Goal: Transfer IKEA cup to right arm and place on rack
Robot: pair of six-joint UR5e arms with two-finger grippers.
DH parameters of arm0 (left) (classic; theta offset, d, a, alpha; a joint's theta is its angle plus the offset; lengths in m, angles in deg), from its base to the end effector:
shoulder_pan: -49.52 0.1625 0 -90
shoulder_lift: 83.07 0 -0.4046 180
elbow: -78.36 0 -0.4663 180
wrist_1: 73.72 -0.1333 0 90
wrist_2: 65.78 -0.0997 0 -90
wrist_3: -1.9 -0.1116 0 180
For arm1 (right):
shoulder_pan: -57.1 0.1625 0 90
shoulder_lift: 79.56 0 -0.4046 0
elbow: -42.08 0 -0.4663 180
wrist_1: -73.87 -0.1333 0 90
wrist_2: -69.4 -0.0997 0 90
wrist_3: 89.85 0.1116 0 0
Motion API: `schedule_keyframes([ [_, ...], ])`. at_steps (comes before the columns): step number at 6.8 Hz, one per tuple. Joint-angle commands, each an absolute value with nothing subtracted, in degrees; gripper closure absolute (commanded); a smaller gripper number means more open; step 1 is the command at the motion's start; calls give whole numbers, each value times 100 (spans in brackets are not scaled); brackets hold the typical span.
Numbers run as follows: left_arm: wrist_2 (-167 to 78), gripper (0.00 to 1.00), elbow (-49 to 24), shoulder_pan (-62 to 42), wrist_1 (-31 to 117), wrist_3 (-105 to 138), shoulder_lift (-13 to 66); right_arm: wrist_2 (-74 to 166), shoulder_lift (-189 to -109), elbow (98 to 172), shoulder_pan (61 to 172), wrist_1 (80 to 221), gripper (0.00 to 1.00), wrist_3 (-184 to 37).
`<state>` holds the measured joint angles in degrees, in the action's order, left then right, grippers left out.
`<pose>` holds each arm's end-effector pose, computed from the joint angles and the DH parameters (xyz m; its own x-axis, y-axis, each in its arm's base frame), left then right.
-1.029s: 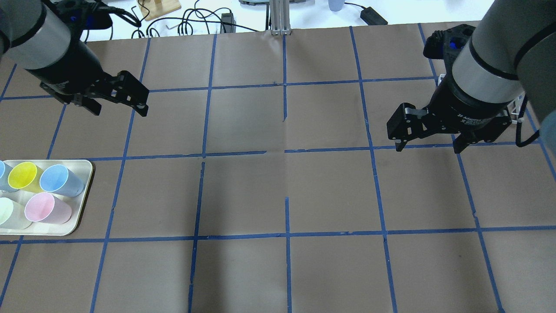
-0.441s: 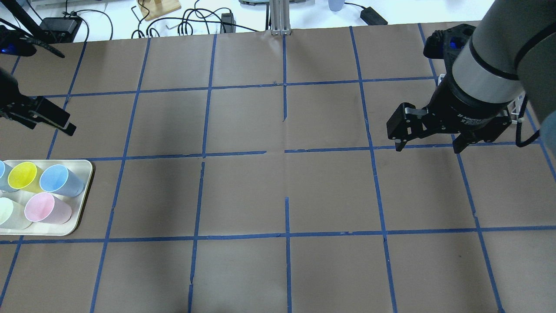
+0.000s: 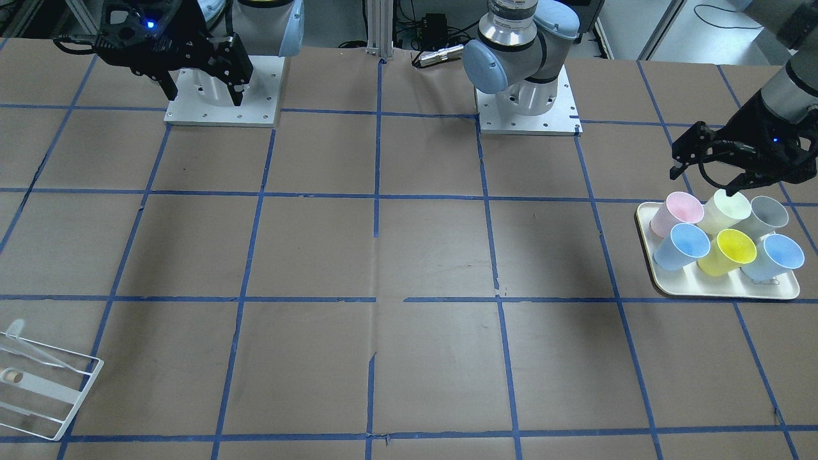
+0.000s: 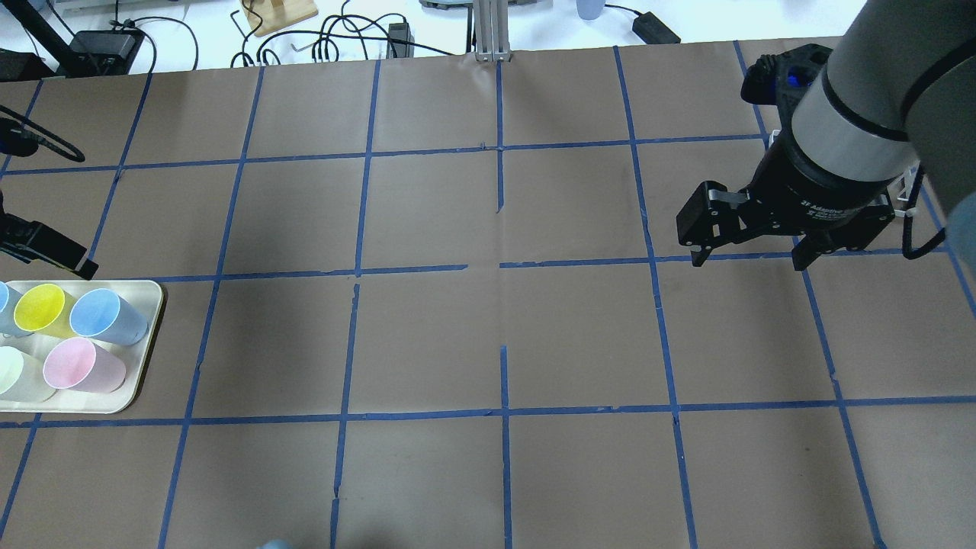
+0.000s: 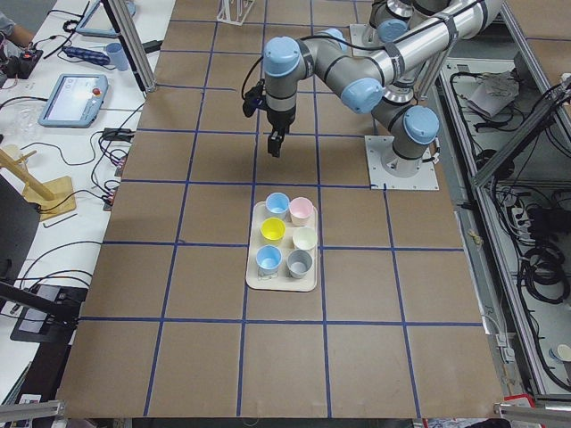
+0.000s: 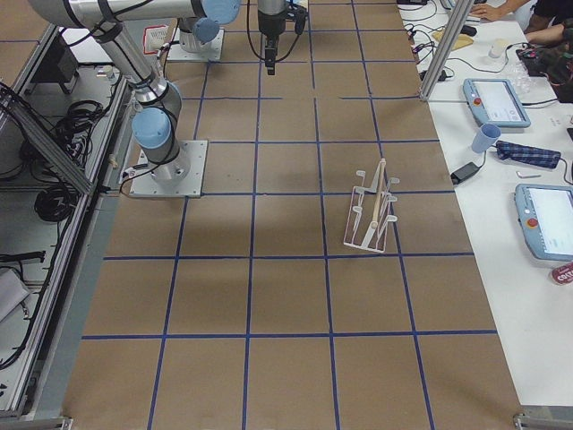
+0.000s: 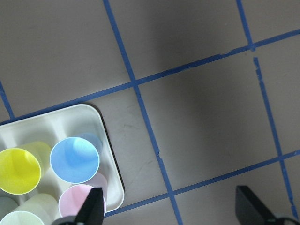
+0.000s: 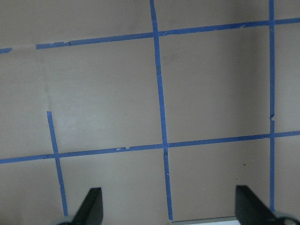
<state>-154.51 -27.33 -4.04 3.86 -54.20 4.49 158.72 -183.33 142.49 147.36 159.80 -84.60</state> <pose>0.2084 -0.5108 0.3469 -0.9414 0.3363 0.0244 0.3362 0.9418 -0.0103 0.1367 -0.4669 0.4700 -0.9961 0.0871 -0.0107 0.0870 0.9961 0.0134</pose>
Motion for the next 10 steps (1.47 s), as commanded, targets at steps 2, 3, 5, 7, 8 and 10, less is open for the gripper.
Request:
schedule_keyframes([
  [2, -15481, 0, -3440, 450, -701, -7460, 814, 15607, -18301, 14245, 14736, 15912, 0, -8449],
  [3, -15559, 0, -3458, 600, -684, -7726, 955, 15597, -18292, 14245, 14736, 15904, 0, -8510],
  [5, -15780, 0, -3537, 750, -684, -7966, 1175, 15317, -18292, 14245, 14736, 15956, 0, -8528],
  [7, -15894, 0, -3555, 759, -990, -7949, 1473, 15299, -18292, 14245, 14736, 15956, 0, -8510],
  [8, -15938, 5, -3555, 760, -1174, -7931, 1605, 15229, -18292, 14245, 14736, 15956, 0, -8510],
  [10, -15956, 26, -3633, 760, -1176, -7870, 1694, 15228, -18283, 14245, 14736, 15956, 0, -8510],
])
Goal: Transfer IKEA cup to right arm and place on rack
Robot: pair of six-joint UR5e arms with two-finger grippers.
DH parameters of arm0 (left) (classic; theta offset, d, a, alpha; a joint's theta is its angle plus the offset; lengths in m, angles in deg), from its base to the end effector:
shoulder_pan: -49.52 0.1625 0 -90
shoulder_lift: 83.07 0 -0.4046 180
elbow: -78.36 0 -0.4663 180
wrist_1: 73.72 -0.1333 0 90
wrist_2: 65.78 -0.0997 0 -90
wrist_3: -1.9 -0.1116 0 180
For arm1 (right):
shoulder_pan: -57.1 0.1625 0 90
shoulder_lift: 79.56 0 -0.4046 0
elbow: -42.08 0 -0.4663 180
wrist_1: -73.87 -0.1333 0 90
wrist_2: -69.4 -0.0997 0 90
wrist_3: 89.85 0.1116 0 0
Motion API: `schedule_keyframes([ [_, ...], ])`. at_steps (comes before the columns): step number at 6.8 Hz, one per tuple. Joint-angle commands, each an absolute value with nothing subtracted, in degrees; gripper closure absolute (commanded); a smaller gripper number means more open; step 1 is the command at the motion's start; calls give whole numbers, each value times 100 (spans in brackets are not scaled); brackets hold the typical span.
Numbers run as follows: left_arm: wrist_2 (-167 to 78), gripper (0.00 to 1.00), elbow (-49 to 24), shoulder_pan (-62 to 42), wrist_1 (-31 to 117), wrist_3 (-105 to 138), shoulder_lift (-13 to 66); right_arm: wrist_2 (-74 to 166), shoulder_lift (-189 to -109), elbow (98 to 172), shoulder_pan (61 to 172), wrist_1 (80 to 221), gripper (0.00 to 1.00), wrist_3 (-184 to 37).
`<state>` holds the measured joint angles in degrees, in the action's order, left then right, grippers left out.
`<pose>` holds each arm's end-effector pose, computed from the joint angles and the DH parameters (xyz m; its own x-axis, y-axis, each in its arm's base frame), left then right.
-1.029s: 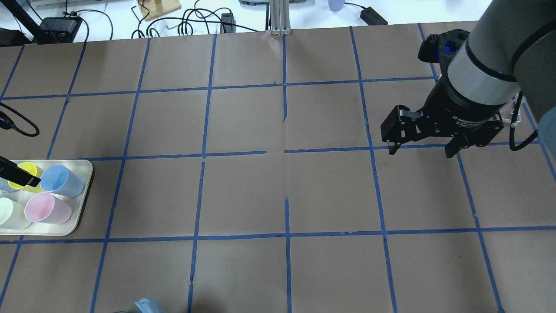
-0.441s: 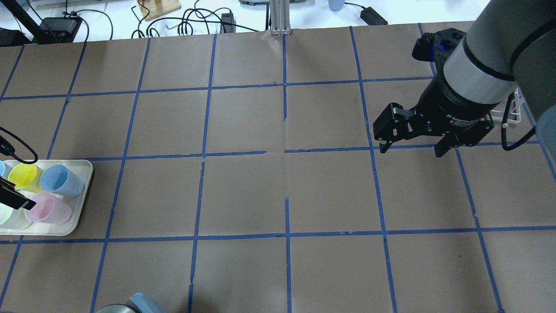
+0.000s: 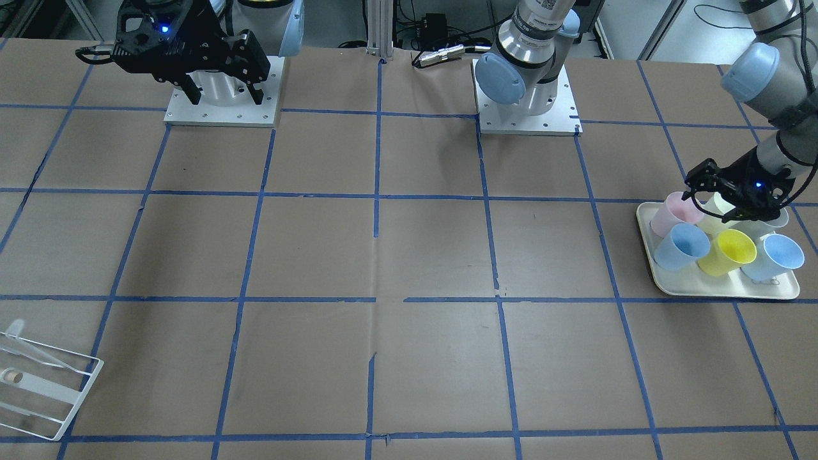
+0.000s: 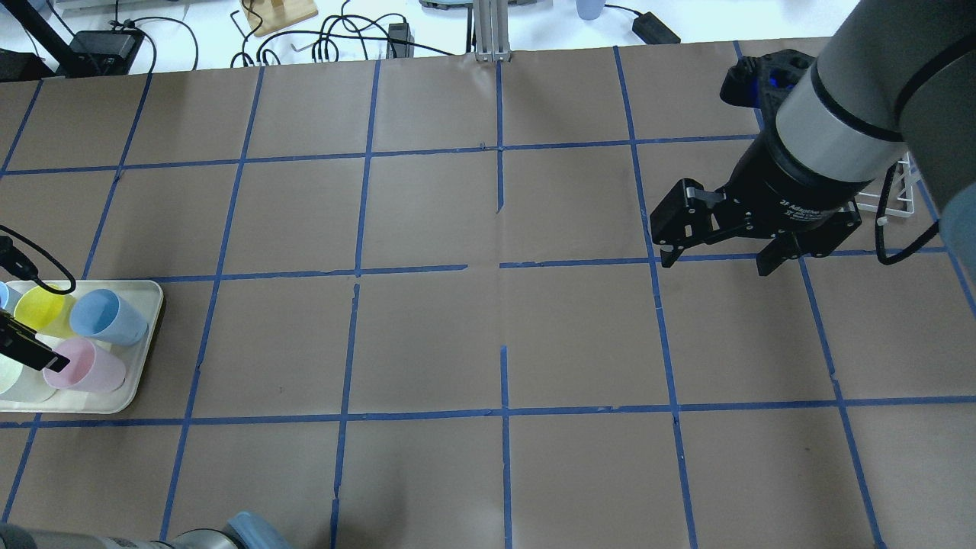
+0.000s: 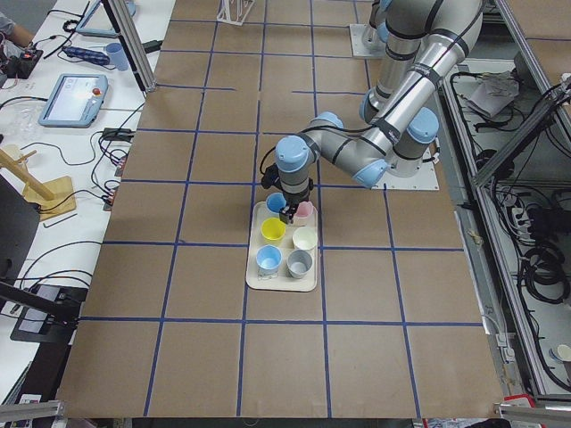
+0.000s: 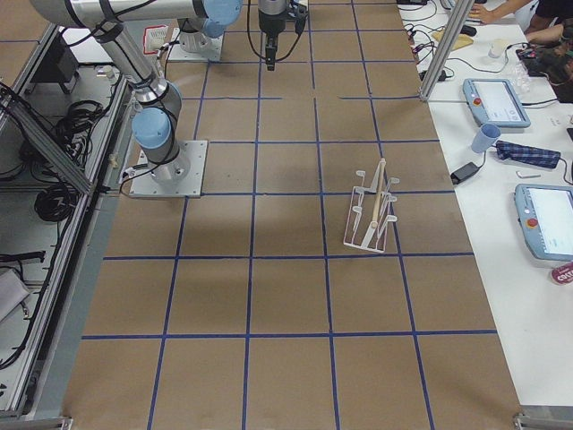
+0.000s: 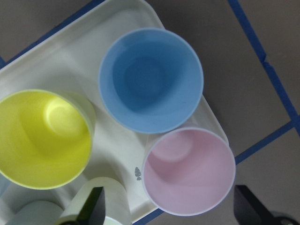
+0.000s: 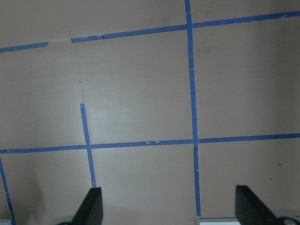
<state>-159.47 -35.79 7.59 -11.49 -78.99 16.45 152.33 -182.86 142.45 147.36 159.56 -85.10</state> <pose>0.3195 -0.4565 0.1820 -0.8370 0.5395 0.0914 0.5461 0.8339 0.0795 0.1492 -0.4689 0.4670 -0.9894 0.0812 -0.1206 0.0777 0.9964 0.0342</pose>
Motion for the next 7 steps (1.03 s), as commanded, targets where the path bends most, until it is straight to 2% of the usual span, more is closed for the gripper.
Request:
schedule_keyframes([
  [1, -15956, 32, -3686, 751, -1176, -7791, 1677, 15219, -18283, 14245, 14736, 15948, 0, -8510],
  [2, -15956, 49, -3696, 751, -1185, -7773, 1703, 15228, -18283, 14253, 14736, 15948, 0, -8510],
  [4, -15947, 66, -3687, 751, -1194, -7598, 1764, 15080, -18275, 14245, 14692, 15948, 0, -8510],
  [6, -15956, 100, -3626, 751, -1203, -7553, 1791, 14063, -18205, 14245, 14596, 15965, 0, -8676],
  [7, -15964, 100, -3599, 751, -1203, -7553, 1782, 13398, -18161, 14245, 14552, 15991, 0, -8912],
])
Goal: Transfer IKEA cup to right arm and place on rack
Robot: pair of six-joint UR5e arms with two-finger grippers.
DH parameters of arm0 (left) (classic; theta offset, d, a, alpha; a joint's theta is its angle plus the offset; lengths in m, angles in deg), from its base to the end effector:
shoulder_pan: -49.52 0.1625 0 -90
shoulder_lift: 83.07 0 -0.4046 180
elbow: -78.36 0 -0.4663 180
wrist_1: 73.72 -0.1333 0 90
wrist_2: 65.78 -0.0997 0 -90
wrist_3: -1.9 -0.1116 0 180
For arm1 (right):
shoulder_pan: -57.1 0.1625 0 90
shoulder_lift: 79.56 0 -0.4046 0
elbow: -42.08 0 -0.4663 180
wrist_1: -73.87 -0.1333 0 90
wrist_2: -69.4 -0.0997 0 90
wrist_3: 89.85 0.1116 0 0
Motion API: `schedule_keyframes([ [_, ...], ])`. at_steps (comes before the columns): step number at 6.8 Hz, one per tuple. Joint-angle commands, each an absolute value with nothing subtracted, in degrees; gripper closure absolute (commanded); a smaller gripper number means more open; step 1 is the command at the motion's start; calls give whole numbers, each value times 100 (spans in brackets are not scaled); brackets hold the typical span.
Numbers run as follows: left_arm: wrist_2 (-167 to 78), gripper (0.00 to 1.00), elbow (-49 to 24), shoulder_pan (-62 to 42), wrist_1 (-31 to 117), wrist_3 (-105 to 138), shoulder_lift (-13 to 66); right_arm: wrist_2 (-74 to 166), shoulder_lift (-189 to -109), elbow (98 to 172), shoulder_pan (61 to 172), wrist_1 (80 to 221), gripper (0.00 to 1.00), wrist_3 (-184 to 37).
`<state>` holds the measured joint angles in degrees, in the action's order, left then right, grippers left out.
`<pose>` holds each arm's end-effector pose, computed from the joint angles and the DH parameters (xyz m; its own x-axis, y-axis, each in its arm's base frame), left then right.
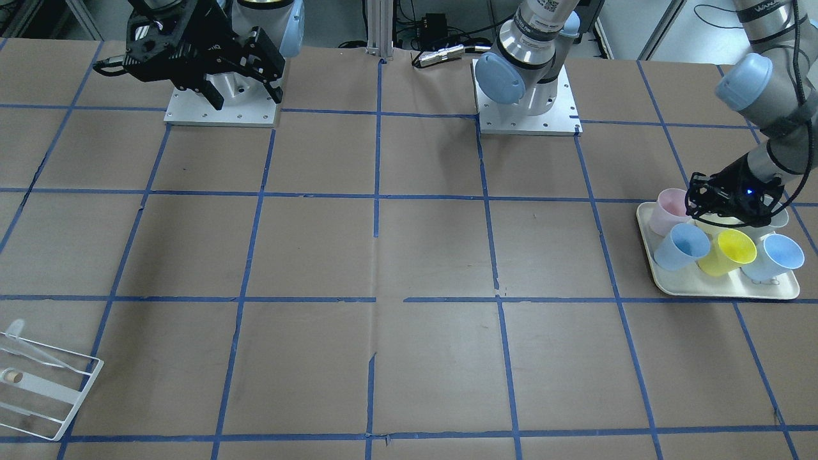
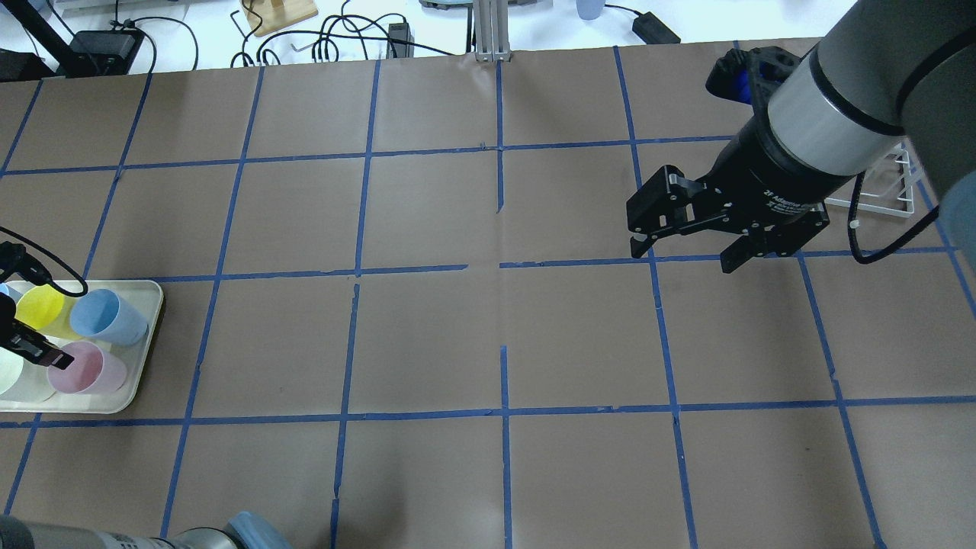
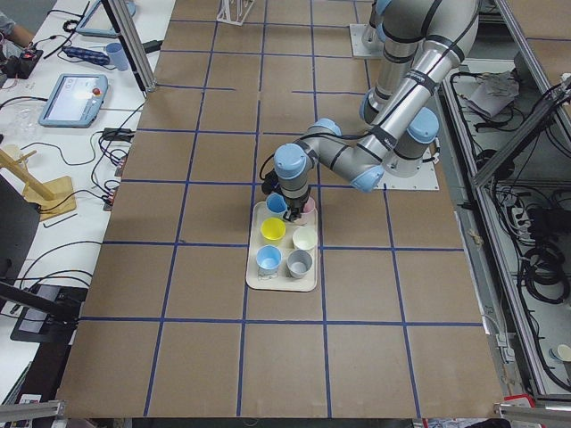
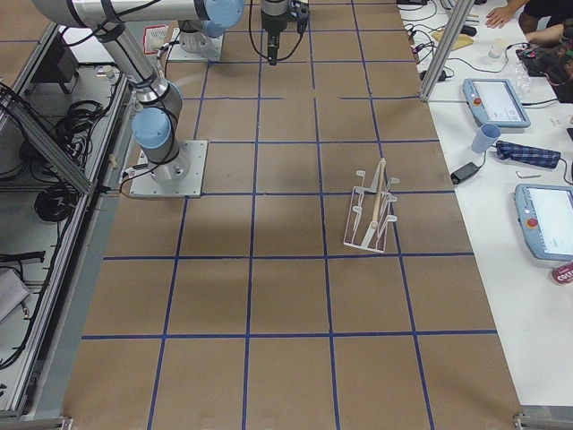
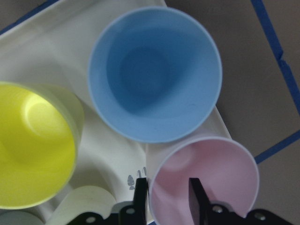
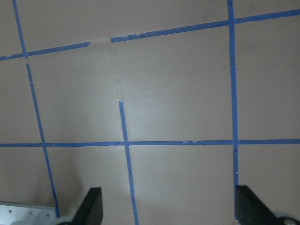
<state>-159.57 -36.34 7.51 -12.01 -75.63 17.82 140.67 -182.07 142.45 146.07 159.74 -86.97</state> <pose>0.3172 -0.4552 0.1653 -0.8652 0.4893 0.1099 0.4990 0.8618 0.0915 0.1606 -0.4773 0.4658 -0.9446 0.0783 -0.3188 0.0655 0.9966 0.0508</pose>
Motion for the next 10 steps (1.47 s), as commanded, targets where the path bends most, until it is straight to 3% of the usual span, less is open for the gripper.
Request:
schedule_keyframes([
  [1, -16025, 100, -3590, 725, -1176, -7536, 1626, 12747, -18152, 14245, 14473, 16009, 0, -9210],
  [3, -16079, 100, -3547, 646, -749, -7370, 1310, 11272, -18064, 14253, 14193, 16001, 0, -9973],
  [5, -15712, 100, -3057, 349, 1196, -6162, 757, 9919, -17985, 14314, 13937, 15755, 0, -10321],
  [7, -13875, 100, -2581, 127, 3647, -4732, 361, 8801, -17914, 15023, 13927, 15851, 0, -10669],
  [10, -11184, 100, -2632, -993, 4861, -3568, -44, 7672, -17923, 15659, 13927, 15887, 0, -10655],
])
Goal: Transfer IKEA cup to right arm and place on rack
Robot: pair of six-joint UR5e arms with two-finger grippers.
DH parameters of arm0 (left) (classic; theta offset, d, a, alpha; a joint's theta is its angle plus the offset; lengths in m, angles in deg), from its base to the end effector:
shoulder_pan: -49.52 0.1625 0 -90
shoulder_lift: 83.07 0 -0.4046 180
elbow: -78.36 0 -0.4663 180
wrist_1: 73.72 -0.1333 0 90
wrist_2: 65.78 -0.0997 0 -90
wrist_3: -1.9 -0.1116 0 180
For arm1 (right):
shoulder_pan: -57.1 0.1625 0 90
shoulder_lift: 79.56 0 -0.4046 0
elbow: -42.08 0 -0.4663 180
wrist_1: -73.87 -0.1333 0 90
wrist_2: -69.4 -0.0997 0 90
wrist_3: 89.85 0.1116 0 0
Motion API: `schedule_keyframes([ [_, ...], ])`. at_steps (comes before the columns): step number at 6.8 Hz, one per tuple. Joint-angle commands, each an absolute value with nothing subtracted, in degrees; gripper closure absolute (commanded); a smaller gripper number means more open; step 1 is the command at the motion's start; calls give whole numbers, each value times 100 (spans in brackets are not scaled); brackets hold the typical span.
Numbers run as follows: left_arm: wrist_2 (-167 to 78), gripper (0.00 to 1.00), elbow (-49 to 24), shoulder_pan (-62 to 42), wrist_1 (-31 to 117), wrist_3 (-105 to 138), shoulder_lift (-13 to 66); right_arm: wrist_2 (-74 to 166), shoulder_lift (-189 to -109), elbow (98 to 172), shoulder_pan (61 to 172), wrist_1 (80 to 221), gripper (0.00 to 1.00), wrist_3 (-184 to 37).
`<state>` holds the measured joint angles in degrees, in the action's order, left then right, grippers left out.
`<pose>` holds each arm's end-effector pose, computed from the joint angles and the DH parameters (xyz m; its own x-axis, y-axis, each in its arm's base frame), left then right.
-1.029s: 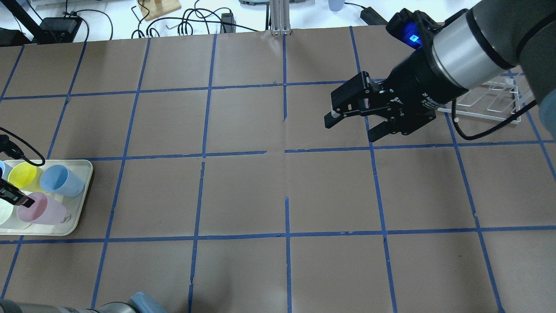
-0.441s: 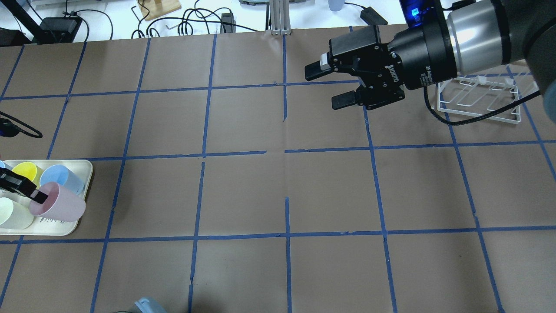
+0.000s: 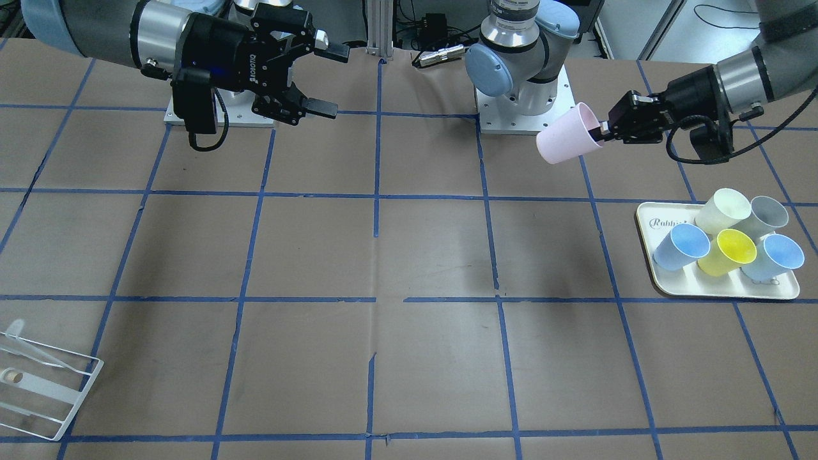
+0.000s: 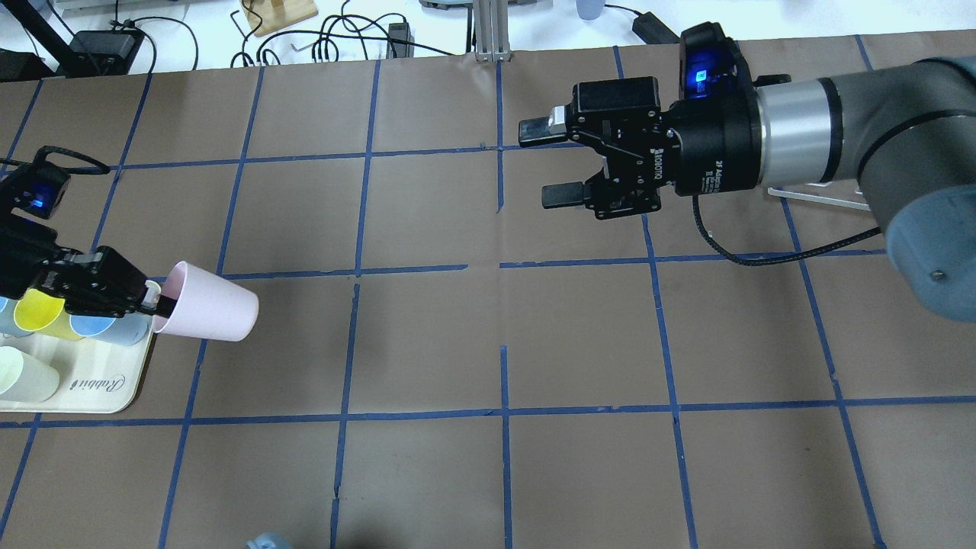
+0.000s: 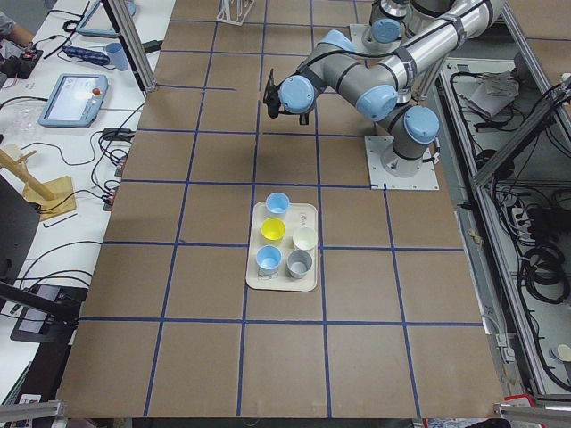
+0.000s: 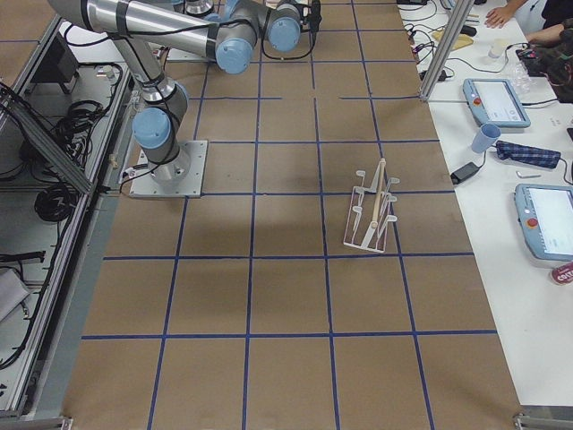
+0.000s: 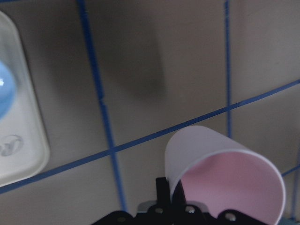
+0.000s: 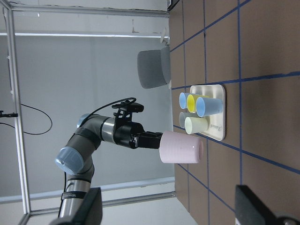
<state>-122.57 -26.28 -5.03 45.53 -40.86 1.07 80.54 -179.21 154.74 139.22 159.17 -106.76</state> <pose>0.0971 -0.4716 0.3588 -0.6669 -0.1224 0.7350 -0.0056 0.9872 0.1594 0.1754 -0.5037 0.4055 -0.1819 0.0337 -0.9827 0.0812 0.9965 0.0192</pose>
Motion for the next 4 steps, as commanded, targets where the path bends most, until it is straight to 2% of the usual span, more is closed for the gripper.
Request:
schedule_keyframes([
  [1, -10678, 100, -2641, -1468, 4853, -3102, -98, 7469, -17914, 15808, 13927, 15860, 0, -10629],
  [4, -9034, 100, -3061, -2149, 4845, -2675, -125, 7019, -17897, 16117, 13936, 15851, 0, -10558],
])
